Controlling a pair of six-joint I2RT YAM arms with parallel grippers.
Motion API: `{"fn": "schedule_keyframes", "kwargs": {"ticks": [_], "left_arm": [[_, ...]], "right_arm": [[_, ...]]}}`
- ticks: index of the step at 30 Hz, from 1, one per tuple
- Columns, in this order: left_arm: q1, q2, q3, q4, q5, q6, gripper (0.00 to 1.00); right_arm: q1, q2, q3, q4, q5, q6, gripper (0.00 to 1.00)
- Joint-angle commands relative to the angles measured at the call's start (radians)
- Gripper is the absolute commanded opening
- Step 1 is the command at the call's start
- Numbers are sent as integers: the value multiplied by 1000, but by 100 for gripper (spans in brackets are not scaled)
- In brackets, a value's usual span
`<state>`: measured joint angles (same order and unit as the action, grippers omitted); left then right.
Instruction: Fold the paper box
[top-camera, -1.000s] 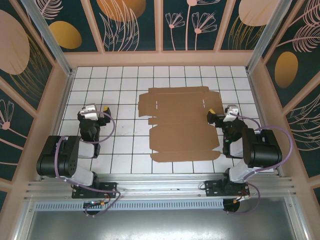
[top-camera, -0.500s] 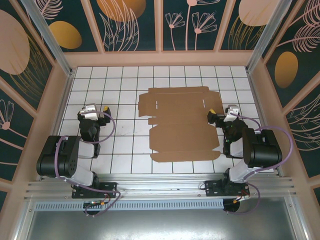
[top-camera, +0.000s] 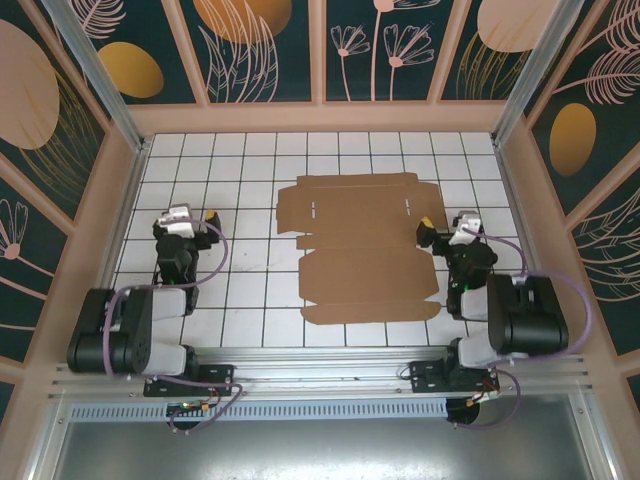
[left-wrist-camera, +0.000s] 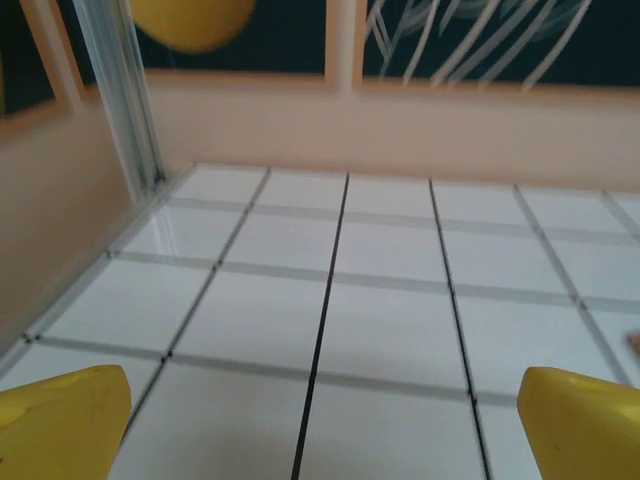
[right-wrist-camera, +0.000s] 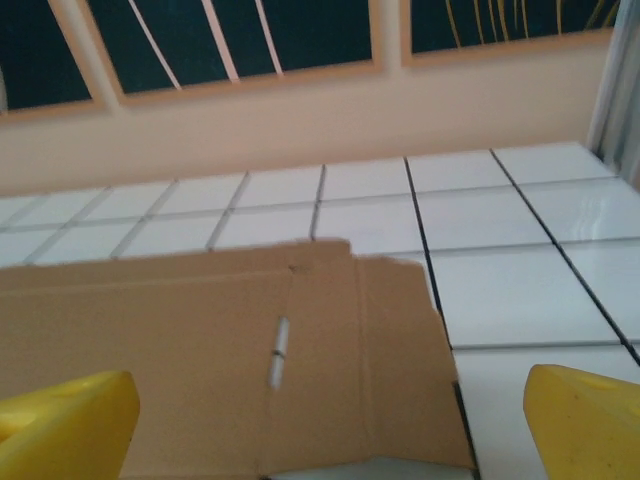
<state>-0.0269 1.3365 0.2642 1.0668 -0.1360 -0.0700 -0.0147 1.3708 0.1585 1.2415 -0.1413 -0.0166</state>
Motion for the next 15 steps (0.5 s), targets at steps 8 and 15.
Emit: {"fn": "schedule_keyframes", "kwargs": {"ticks": [8,15], "left_arm": [[-270,-267,506,-744,20,-287,99],[-339,-229,688,-1071,-198,-431,99]], "right_arm": [[429,-423,410,-583,349,55,99],[346,-471,691,-1135,189,467,99]]}}
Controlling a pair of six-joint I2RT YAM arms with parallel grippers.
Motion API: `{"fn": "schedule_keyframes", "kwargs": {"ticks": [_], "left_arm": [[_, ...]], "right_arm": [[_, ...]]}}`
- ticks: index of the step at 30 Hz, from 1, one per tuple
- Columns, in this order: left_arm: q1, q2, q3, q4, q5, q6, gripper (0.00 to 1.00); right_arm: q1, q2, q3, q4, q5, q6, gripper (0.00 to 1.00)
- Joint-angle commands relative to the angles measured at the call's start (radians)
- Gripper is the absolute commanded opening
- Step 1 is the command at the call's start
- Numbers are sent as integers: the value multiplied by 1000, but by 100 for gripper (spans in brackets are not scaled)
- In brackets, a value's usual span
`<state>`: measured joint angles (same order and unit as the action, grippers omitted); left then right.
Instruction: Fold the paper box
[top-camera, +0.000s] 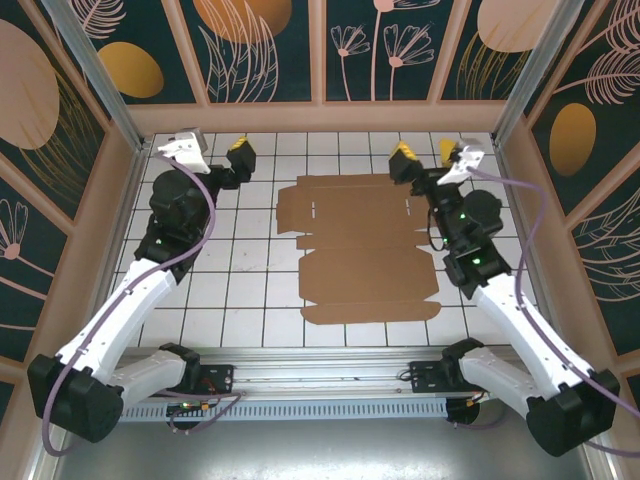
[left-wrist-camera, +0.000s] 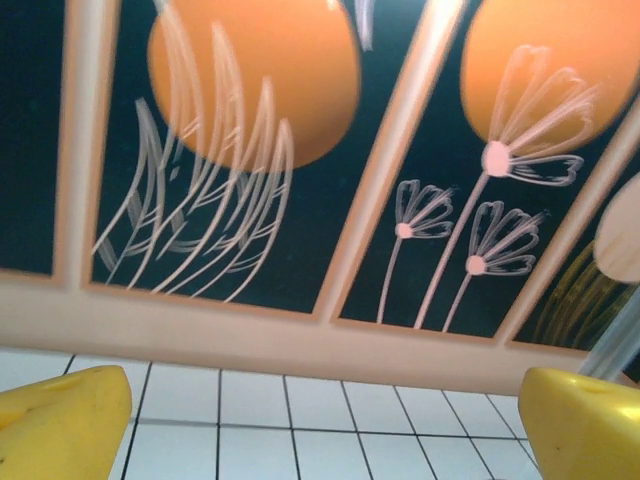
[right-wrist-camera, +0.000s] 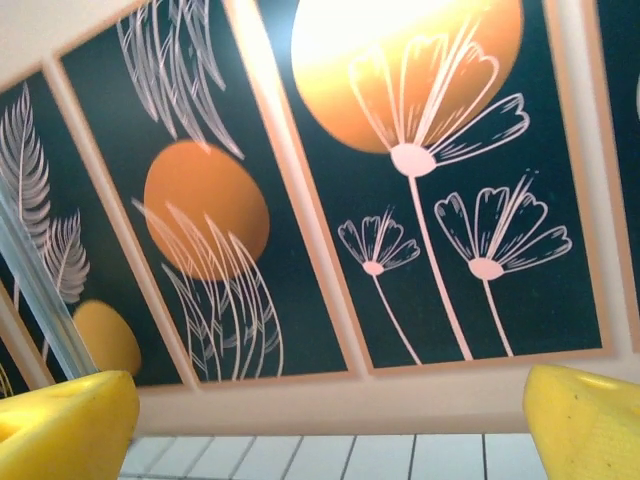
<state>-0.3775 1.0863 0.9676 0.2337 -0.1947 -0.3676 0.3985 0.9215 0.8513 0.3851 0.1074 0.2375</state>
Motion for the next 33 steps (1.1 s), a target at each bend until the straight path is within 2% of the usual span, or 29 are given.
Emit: {"fn": "schedule_keyframes", "kwargs": {"ticks": [1,2,3,4,7,9,11,12,15,17,19,20,23,26,30,33], "left_arm": [[15,26,-46,-187,-91,-152,99],[15,42,-57,-156,-31,-171,99],[15,82,-49,-150,38,-207,99],[13,142,-17,-173,104,-254,99],[-4,319,70,-194,308,-333,99],[-41,395,61,-119,399,-360,99],[-85,464,61,-61,470,-387,99],[-110,507,70,-50,499,-400,94],[-173,612,76,-1,566,-421,65],[-202,666,67,30,579,-425,35],[-222,712,58,62,608,-441,9],[-227,729,59,67,620,-447,0],[-243,778,67,62,642,-454,0],[-249,793,66,24,617,-453,0],[-244,848,126,-177,529,-429,0],[-224,865,92,-188,515,-468,0]], "right_arm": [[-141,-13,-1,-282,-212,262,98],[-189,10,13,-308,-308,298,98],[-217,48,41,-372,-340,318,98],[-218,78,56,-427,-321,311,99],[-179,116,-32,-414,-233,303,99],[-175,178,-50,-454,-237,265,99],[-166,256,-52,-530,-166,253,97],[-169,296,-61,-549,-149,247,96],[-194,407,-86,-575,-165,247,93],[-209,452,-109,-564,-168,250,89],[-233,479,-130,-546,-175,264,84],[-239,489,-137,-537,-176,267,82],[-242,539,-142,-528,-205,270,77],[-236,583,-156,-506,-275,283,72],[-165,612,-171,-492,-298,295,71],[-98,621,-183,-477,-311,321,71]]}}
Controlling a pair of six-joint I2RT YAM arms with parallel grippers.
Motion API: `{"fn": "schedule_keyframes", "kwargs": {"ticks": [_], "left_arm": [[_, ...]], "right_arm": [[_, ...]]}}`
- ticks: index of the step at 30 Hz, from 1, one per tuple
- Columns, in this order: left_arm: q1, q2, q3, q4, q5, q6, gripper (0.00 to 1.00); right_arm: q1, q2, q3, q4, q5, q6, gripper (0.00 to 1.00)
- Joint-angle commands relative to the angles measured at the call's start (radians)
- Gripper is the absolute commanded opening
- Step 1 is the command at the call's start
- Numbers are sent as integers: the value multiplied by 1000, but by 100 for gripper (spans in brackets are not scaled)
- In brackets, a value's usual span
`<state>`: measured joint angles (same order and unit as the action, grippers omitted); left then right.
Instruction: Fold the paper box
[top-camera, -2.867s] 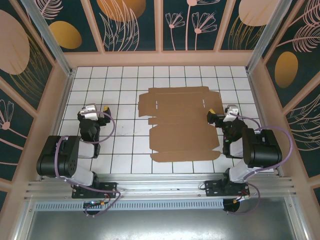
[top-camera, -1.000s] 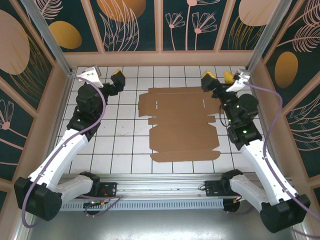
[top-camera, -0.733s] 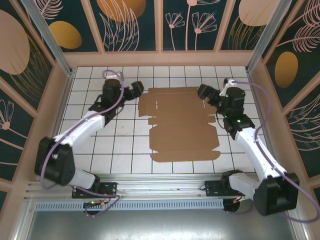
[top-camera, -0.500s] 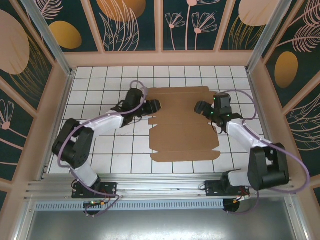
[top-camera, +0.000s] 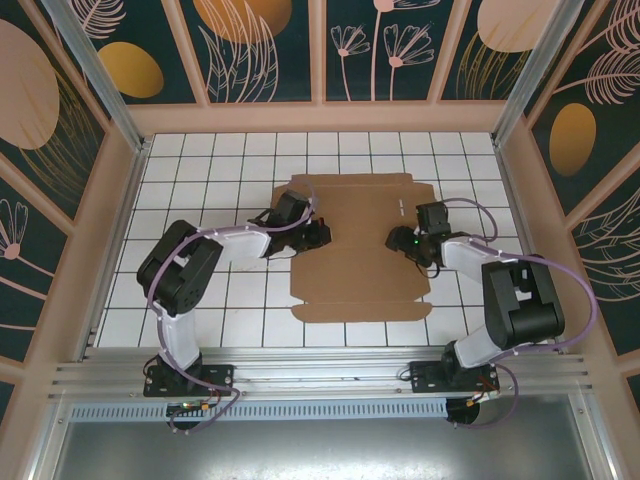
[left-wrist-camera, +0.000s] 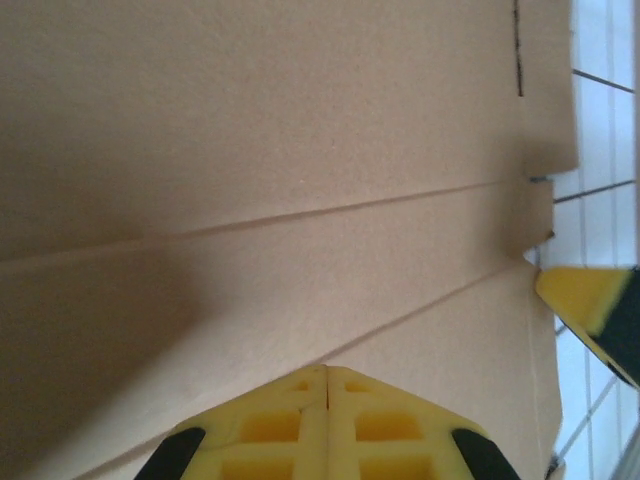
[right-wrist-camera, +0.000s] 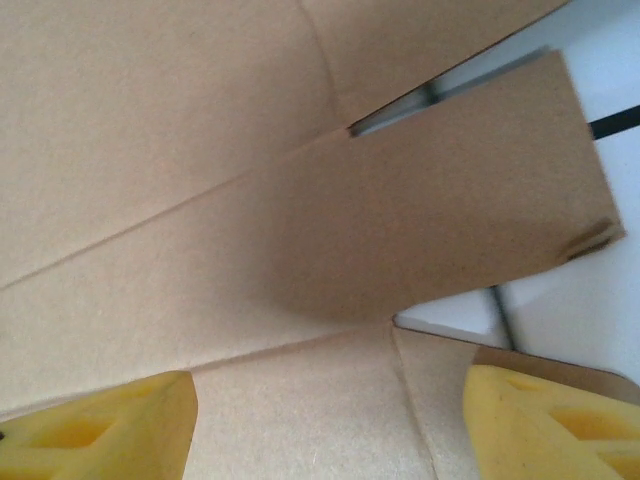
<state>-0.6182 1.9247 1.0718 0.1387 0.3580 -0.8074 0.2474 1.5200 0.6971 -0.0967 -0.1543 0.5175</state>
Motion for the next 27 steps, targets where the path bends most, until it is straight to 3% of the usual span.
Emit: {"fn": "schedule_keyframes", "kwargs": {"ticks": [1,6,10,13,16,19,27], "left_arm": [[25,23,-31,-87,-42,-44,0],[64,-16,-119,-84,-56,-61,0],[98,-54,-189,-61,-55,-69,0],[100,-51,-203,-46,-34,-69,0],[100,-43,-210,-35,-31,-66,0],[100,-36,-204,-49,-40,-51,0],[100,-37,-208,-56,-44,-37,0]], "right_arm": [[72,22,-38,18,-63,53,71],[101,0,-81,110,-194,95,72],[82,-107,-70,117,-161,123,82],[-10,-179,-84,137,-195,186,80],[-153,-246,-245,438,-360,404,76],[-220,-188,-297,613,-442,545,78],[-229,-4,-281,776,-479,639,82]]}}
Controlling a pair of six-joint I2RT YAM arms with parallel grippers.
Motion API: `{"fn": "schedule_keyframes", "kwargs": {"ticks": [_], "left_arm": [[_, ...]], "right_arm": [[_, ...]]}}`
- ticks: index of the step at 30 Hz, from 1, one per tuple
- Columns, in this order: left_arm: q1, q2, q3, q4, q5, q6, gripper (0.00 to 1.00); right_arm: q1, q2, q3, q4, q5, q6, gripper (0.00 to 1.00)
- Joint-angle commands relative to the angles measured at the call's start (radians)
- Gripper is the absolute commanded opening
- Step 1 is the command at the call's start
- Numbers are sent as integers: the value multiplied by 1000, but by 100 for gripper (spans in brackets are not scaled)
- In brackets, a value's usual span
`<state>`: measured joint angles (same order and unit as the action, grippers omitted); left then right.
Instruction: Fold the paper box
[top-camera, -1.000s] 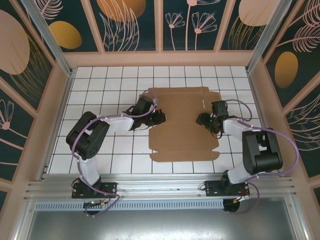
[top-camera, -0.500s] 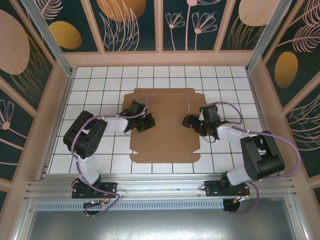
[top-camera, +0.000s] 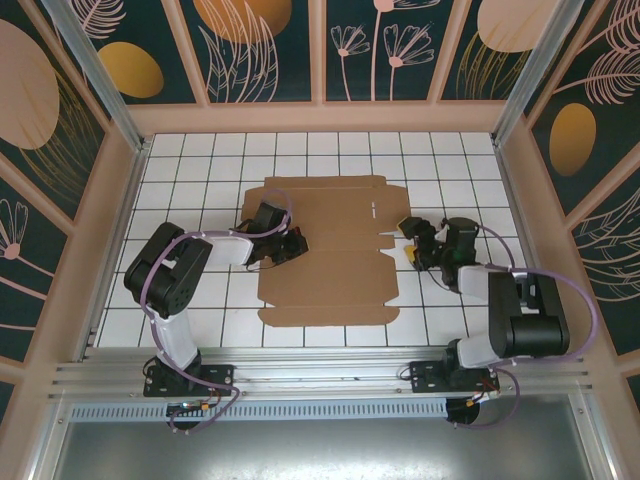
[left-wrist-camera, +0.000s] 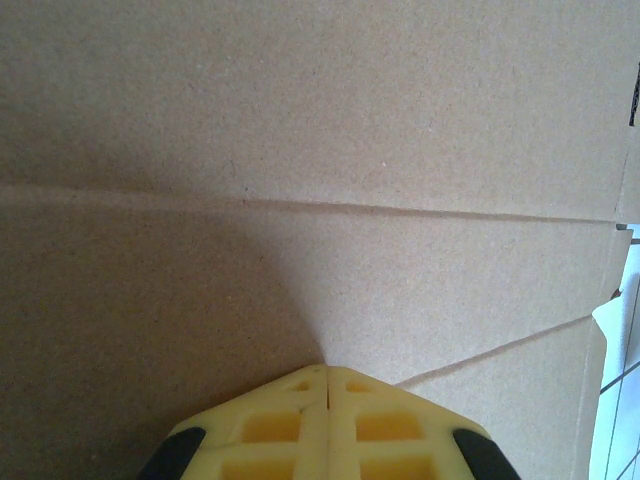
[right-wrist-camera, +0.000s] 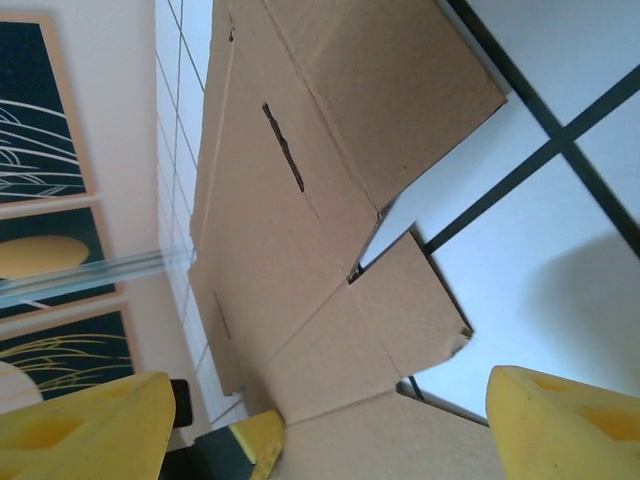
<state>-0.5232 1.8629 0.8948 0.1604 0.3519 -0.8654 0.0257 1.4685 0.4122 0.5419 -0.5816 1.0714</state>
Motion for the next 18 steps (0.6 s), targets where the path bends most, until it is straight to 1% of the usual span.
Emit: {"fn": "schedule_keyframes", "kwargs": {"ticks": [1,12,18], "left_arm": [[5,25,-31,-79,-44,25,0],[6,30,-18,-96,-66,51,0],[5,28,-9,-111,-77,66,0]], "right_arm": [[-7,71,7,168,-58,103,82],[3,223,111,236,-44,130,79],[10,301,124,352,-30,189,78]]}}
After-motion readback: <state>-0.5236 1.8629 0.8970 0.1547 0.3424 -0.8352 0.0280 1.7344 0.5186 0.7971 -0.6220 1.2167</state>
